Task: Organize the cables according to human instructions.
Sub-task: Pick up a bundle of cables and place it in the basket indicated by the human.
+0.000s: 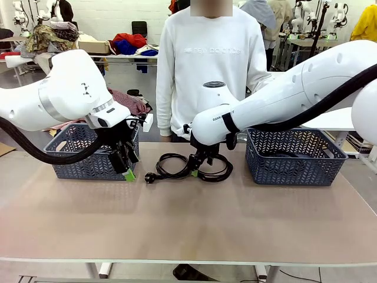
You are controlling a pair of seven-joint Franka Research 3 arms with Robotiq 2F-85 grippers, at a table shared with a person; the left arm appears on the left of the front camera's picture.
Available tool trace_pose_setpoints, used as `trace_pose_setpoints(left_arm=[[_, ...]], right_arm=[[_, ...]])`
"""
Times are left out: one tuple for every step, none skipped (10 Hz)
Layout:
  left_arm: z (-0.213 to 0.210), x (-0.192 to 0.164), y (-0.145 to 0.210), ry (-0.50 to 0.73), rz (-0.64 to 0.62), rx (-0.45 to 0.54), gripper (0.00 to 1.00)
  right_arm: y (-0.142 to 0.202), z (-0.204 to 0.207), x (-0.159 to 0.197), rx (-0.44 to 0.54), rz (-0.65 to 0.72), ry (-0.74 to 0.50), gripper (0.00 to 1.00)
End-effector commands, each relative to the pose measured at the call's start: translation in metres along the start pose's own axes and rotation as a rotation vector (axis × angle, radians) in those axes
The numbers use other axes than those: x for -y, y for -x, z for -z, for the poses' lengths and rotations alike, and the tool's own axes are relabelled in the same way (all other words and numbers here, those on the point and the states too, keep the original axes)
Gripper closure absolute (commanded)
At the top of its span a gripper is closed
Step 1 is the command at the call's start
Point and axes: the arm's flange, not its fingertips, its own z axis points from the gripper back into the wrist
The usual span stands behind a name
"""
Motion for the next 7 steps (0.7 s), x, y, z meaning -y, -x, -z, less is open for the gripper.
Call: trace_pose_setpoints(left_arm=[[-0.001,0.000,0.000,-0.004,-0.001,0.000,0.00],[-0.001,0.000,0.000,-0.004,-0.001,0.000,0.00],[-0.001,0.000,0.000,-0.004,-0.001,0.000,0.00],[-0.001,0.000,0.000,-0.004,-0.001,0.000,0.00],[-0.001,0.000,0.000,-0.004,-0.001,0.000,0.00],[-0.001,0.000,0.000,-0.004,-0.001,0.000,0.00],[-0.001,0.000,0.000,-0.004,-0.001,0.000,0.00]], right_arm=[[-0.006,0.004,0.002,0.008,0.037,0.004,0.00],[-0.007,0.005,0.002,0.007,0.037,0.001,0.00],[-0.009,0.007,0.002,0.009,0.043,0.002,0.00],[-0.011,0.009,0.003,0.010,0.054,0.000,0.00],[-0.013,0.012,0.004,0.006,0.068,0.011,0.00],[-0.015,0.014,0.004,0.004,0.083,0.020,0.00],[-0.017,0.017,0.005,-0.001,0.094,0.027,0.00]])
